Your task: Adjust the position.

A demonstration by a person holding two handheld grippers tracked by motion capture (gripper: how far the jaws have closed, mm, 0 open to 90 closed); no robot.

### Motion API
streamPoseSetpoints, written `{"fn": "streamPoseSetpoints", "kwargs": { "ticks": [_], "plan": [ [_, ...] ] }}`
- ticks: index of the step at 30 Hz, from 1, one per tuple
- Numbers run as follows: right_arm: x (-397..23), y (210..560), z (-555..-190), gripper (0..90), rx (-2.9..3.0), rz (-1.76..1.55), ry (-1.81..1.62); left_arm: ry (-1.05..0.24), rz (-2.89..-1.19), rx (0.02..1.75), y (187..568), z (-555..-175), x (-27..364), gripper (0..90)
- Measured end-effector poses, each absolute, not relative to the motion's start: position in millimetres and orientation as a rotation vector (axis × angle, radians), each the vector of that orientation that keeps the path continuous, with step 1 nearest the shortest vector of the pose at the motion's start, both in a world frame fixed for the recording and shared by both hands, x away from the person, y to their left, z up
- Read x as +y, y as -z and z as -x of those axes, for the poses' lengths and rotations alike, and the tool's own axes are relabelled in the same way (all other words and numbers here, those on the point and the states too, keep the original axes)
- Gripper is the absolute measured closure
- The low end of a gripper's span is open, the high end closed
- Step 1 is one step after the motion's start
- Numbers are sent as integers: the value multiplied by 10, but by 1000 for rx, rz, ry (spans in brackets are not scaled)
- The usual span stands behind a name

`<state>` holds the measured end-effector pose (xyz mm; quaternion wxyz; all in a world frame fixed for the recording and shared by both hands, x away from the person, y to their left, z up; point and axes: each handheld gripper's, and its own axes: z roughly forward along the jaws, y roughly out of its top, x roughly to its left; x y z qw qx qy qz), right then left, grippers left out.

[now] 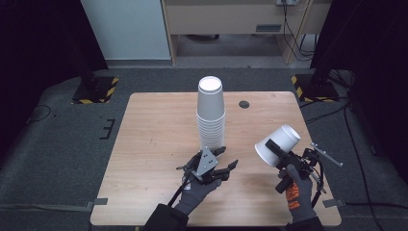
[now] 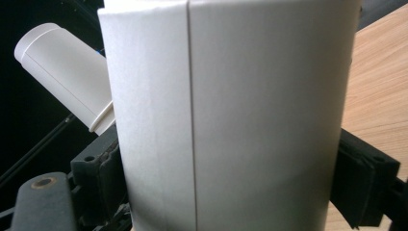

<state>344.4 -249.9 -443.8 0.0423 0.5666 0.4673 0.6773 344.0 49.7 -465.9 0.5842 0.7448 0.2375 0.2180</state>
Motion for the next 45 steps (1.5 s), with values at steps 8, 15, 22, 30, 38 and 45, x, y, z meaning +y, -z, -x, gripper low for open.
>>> {"fn": "streamPoseSetpoints", "kwargs": {
  "ticks": [8, 15, 22, 30, 38, 45],
  "plan": [
    [-2499, 4436, -3446, 152, 1426, -1738, -2084, -495, -1726, 541, 4665, -3514, 347, 386],
    [-2499, 4438, -3449, 152, 1430, -1735, -2091, -495, -1720, 525, 4655, -3581, 230, 392],
    [-2494, 4443, -3451, 152, 1436, -1740, -2094, -489, -1718, 518, 4655, -3640, 133, 396],
    [-2482, 4447, -3454, 152, 1442, -1742, -2101, -477, -1701, 505, 4652, -3682, 7, 409],
    [-2455, 4461, -3457, 152, 1456, -1744, -2105, -476, -1691, 504, 4689, -3720, -73, 440],
    [-2434, 4471, -3457, 152, 1474, -1754, -2100, -479, -1685, 495, 4674, -3744, -134, 457]
  ]
}}
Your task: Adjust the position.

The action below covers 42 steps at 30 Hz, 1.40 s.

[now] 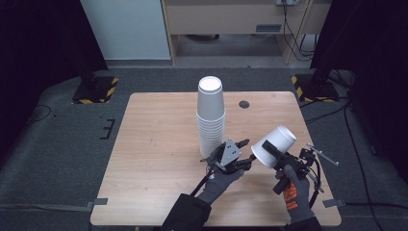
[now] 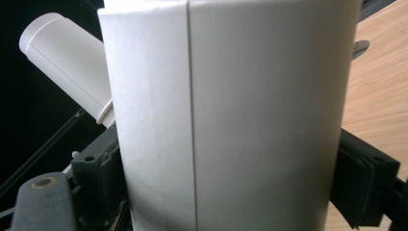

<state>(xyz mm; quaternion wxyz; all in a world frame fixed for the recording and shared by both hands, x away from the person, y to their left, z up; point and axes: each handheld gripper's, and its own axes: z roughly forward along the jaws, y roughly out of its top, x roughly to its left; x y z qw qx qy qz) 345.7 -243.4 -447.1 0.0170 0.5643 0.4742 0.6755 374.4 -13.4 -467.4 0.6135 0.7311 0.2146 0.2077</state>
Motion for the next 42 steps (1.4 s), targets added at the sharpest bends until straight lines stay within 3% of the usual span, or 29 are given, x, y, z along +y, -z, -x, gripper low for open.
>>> {"fn": "streamPoseSetpoints", "kwargs": {
  "ticks": [15, 28, 42],
  "plan": [
    [-2376, 4494, -3464, 151, 1510, -1770, -2126, -510, -1656, 457, 4591, -3749, -263, 534],
    [-2350, 4518, -3474, 147, 1525, -1808, -2176, -570, -1664, 424, 4621, -3734, -229, 772],
    [-2427, 4551, -3510, 122, 1503, -1792, -2166, -522, -1690, 425, 4639, -3668, -114, 842]
  ]
}}
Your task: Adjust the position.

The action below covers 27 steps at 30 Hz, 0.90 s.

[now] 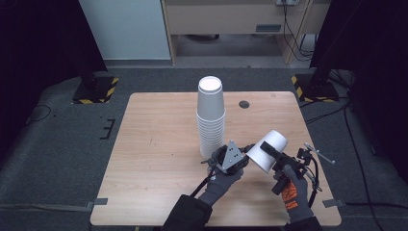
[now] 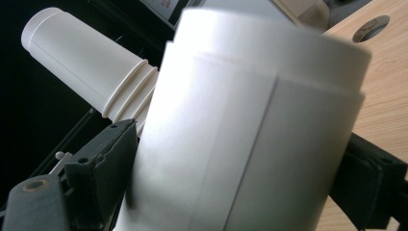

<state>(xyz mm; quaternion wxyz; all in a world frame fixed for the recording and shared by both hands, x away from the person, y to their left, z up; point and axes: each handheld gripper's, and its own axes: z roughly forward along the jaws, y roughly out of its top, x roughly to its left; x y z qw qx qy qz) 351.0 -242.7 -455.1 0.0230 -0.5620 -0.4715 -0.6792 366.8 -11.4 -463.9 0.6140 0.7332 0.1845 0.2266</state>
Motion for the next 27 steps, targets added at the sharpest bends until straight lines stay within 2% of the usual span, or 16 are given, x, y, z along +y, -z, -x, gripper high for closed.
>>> {"fn": "streamPoseSetpoints", "kwargs": {
  "ticks": [11, 14, 27],
  "plan": [
    [-2434, 4553, -3540, 71, -1485, 1737, 2123, -508, -1699, 418, 4592, -3590, 14, 850],
    [-2495, 4550, -3530, 108, -1484, 1801, 2168, -507, -1701, 411, 4569, -3568, 77, 860],
    [-2749, 4583, -3555, 113, -1503, 1960, 2214, -473, -1742, 419, 4505, -3521, 367, 866]
  ]
}}
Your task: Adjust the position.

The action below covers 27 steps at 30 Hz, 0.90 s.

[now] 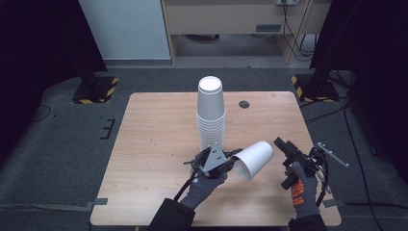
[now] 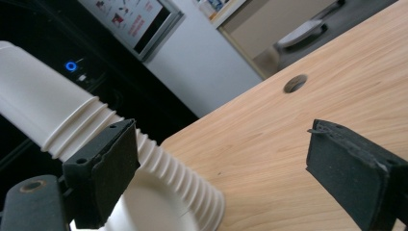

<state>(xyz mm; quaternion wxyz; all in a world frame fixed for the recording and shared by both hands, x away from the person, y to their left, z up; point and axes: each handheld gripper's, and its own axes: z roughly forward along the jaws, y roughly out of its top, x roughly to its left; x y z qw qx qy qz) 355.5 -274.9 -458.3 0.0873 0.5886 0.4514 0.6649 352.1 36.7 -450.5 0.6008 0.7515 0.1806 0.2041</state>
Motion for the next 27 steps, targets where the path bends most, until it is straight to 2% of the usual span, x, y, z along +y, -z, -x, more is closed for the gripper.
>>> {"fn": "streamPoseSetpoints", "kwargs": {
  "ticks": [13, 27],
  "plan": [
    [-2819, 4638, -3571, 102, 1428, -1678, -1742, -420, -1782, 427, 4464, -3440, 692, 866],
    [-2807, 4695, -3570, 102, 1560, -1582, -1504, -398, -1832, 519, 4572, -3388, 1162, 867]
  ]
}}
